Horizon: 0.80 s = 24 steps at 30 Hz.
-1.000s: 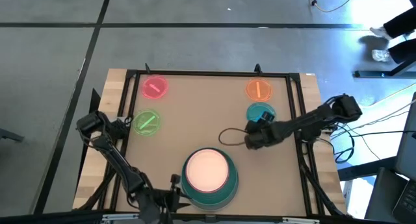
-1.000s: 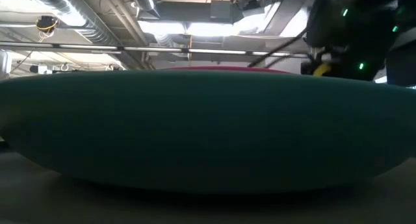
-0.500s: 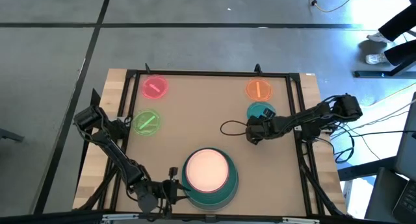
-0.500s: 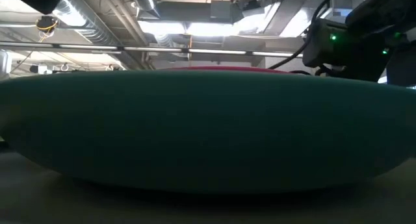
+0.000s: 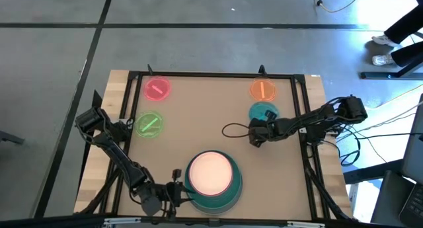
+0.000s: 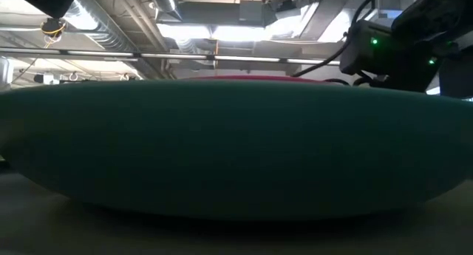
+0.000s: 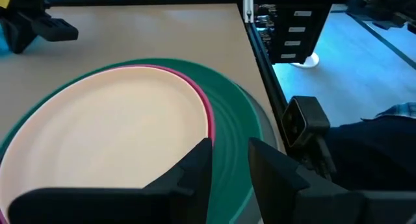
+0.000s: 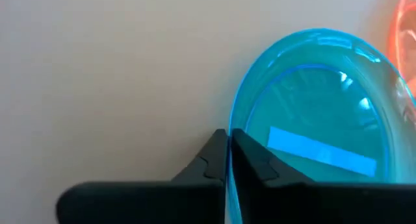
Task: Stack plastic plates
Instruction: Stack the transparent blue plate on top of the white plate
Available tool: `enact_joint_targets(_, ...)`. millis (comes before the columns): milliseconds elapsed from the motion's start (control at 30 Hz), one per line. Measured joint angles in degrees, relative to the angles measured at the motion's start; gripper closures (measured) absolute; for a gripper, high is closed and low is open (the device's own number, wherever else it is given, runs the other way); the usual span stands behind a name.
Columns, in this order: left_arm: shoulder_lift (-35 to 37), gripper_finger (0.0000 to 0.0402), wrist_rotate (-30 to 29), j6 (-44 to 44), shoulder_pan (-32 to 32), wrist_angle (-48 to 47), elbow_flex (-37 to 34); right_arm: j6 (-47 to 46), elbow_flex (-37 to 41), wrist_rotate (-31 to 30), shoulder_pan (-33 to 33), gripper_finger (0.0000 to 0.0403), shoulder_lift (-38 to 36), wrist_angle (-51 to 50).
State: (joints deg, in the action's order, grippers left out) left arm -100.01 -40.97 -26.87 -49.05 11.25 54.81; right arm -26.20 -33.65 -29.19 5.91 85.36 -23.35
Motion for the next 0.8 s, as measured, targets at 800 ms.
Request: enact_joint_targets(800,-0.07,0.0308,0.62,4.89,5.29,2.07,0.00,4.17,-13.73,-11.38,27.32,0.0402,-0.04,10.32)
